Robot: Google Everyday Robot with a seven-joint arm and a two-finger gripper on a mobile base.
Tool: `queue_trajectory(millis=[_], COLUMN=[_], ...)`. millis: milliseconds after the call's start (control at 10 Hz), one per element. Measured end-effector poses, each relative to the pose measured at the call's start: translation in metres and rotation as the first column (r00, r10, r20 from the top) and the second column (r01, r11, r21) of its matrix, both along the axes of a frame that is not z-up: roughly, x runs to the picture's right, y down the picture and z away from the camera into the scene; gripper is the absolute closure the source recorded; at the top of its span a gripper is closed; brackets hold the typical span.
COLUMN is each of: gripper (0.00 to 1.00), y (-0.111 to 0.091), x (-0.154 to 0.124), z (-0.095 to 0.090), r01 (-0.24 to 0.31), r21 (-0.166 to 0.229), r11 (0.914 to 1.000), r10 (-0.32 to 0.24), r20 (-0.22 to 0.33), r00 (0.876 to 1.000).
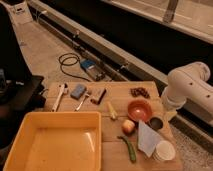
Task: Place towel in paper cup
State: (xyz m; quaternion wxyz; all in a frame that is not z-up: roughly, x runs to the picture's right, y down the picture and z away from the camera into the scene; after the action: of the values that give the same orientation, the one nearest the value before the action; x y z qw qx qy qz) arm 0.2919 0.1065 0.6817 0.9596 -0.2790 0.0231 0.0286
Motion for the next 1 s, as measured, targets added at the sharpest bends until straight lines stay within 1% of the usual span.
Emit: queue_trajectory(millis=[500,600,800,900,1000], gripper=[0.35,0.35,0.35,0.35,0.35], y=[0.0,-0.001,0.004,0.01,0.017], x=[0.0,0.0,-0.013,-0.019,-0.025], z=[-0.001,0.0,0.008,0.012,0.012], r01=[0.001,0.009,0.06,0.09,0.123], r21=[0.0,0.001,-0.041,-0.063,-0.084], r11=[1.0,1.0,0.9974,0.9939,0.9888], r10=[-0.001,-0.009,-0.059,-0.088,-0.118], r20=[-0.002,-0.007,0.016,0.038,0.062], r00=[1.0,1.0,0.998,0.995,0.991])
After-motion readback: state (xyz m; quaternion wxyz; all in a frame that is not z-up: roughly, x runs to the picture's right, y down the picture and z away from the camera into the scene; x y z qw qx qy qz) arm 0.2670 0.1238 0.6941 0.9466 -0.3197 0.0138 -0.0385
